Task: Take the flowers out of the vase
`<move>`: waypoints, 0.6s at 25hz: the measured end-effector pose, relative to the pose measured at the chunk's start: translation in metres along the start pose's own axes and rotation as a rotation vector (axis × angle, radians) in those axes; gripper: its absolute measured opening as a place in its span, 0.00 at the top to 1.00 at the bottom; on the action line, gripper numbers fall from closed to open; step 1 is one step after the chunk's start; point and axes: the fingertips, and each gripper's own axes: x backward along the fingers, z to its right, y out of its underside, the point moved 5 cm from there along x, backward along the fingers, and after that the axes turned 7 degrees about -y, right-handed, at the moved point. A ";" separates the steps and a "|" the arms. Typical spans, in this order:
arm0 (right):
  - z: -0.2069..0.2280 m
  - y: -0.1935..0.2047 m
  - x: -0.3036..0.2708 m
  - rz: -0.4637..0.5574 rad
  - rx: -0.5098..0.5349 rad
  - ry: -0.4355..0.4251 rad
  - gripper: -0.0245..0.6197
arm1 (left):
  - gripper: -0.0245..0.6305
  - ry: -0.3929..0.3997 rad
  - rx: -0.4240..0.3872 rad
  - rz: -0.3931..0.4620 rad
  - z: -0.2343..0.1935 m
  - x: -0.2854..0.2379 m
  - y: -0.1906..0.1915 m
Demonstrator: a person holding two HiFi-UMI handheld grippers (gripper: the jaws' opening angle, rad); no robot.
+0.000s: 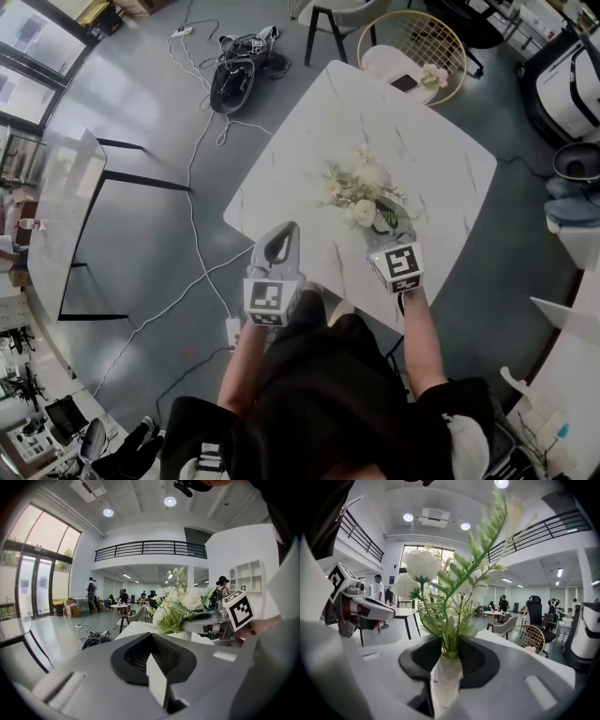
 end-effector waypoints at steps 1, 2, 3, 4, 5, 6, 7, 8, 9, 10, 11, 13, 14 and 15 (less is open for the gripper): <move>0.000 0.000 0.000 -0.002 0.002 0.000 0.79 | 0.95 -0.001 0.000 0.000 0.000 0.000 0.000; -0.001 0.000 0.000 -0.005 0.004 -0.002 0.80 | 0.95 -0.002 0.000 0.000 -0.001 0.001 -0.001; -0.002 0.000 -0.001 -0.007 0.006 -0.004 0.81 | 0.95 -0.003 0.000 0.000 -0.001 0.001 -0.001; -0.003 -0.001 -0.001 -0.007 0.010 -0.004 0.83 | 0.95 -0.003 0.000 0.001 -0.002 0.001 0.000; -0.004 -0.001 -0.001 -0.006 0.014 -0.002 0.85 | 0.95 -0.004 -0.001 0.001 -0.002 0.002 0.000; -0.004 0.001 -0.002 -0.009 0.016 0.000 0.87 | 0.95 -0.005 -0.001 0.001 -0.003 0.003 0.001; -0.004 0.001 -0.002 -0.012 0.018 0.002 0.88 | 0.95 -0.006 -0.001 0.002 -0.003 0.003 0.002; -0.005 0.001 -0.002 -0.014 0.019 0.001 0.89 | 0.95 -0.006 0.000 0.003 -0.003 0.004 0.002; -0.005 -0.001 -0.002 -0.015 0.022 0.000 0.90 | 0.95 -0.007 0.002 0.004 -0.004 0.004 0.002; -0.005 -0.002 -0.001 -0.015 0.025 -0.001 0.91 | 0.95 -0.007 0.003 0.005 -0.004 0.005 0.002; -0.005 -0.003 -0.001 -0.016 0.028 -0.002 0.91 | 0.95 -0.007 0.004 0.005 -0.005 0.005 0.002; -0.004 -0.003 -0.001 -0.015 0.032 -0.001 0.92 | 0.95 -0.007 0.005 0.006 -0.006 0.006 0.001; -0.004 -0.004 -0.001 -0.013 0.034 0.000 0.92 | 0.95 -0.008 0.004 0.007 -0.006 0.006 0.001; -0.004 -0.005 -0.001 -0.011 0.035 0.002 0.92 | 0.95 -0.008 0.004 0.008 -0.007 0.007 0.001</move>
